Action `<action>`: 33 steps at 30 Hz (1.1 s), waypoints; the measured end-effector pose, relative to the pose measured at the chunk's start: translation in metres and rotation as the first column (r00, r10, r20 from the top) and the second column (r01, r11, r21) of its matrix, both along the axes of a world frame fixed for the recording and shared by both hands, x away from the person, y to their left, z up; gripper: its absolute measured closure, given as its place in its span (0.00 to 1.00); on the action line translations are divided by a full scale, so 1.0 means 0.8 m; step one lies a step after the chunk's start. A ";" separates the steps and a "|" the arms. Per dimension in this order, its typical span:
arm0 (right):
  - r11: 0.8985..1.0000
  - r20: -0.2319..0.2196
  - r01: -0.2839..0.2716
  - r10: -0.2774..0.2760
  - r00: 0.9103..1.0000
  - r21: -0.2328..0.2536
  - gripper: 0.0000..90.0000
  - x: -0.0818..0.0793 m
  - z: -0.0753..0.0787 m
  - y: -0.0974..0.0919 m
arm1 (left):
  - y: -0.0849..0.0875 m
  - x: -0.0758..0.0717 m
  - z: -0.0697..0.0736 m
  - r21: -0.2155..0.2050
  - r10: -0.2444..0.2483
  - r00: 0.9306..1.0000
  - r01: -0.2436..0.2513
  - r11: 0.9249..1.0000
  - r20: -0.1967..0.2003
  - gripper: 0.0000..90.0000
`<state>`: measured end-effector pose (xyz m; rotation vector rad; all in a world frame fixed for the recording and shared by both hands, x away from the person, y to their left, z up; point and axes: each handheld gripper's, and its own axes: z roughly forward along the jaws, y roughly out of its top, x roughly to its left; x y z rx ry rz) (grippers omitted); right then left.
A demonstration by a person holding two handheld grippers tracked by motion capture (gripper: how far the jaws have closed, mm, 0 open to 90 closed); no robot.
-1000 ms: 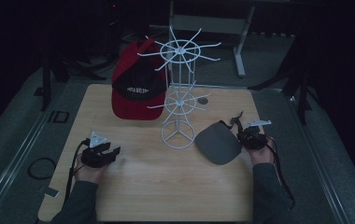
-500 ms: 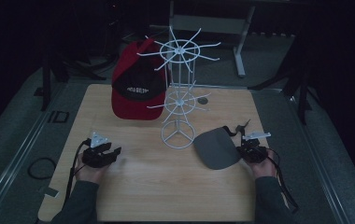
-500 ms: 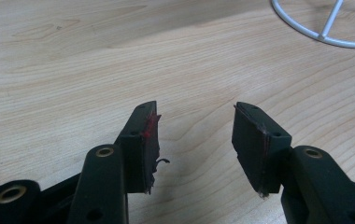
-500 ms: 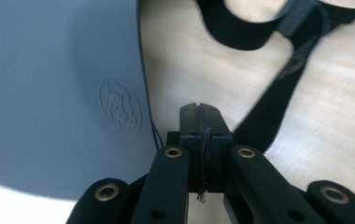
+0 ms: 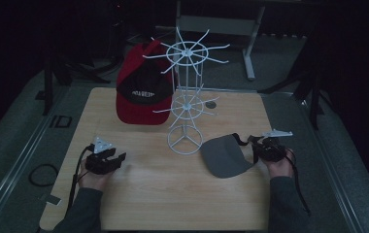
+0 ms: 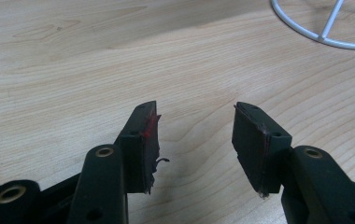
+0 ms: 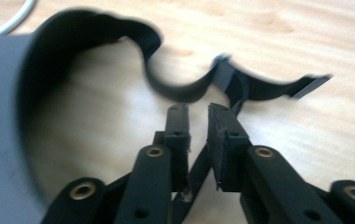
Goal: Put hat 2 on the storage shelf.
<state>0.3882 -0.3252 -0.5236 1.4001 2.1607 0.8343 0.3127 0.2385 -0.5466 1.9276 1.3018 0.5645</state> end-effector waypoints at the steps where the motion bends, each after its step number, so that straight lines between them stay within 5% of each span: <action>1: 1.000 0.004 0.001 -0.001 1.000 -0.001 0.85 0.006 0.001 -0.002 | 0.000 0.000 0.000 0.000 0.001 1.000 -0.001 1.000 0.000 0.57; 10: 0.999 0.036 0.023 -0.022 0.999 -0.036 0.74 0.042 0.009 -0.004 | 0.002 0.000 0.000 -0.001 0.005 1.000 -0.005 1.000 0.000 0.57; 20: 0.998 -0.033 0.006 -0.008 0.999 -0.061 0.73 0.071 0.003 -0.009 | 0.003 -0.001 0.000 -0.005 0.008 1.000 -0.008 1.000 -0.002 0.57; 33: 0.993 -0.115 -0.067 0.055 0.992 -0.098 0.75 0.076 -0.007 -0.002 | 0.003 -0.001 0.000 -0.004 0.009 1.000 -0.009 1.000 -0.001 0.57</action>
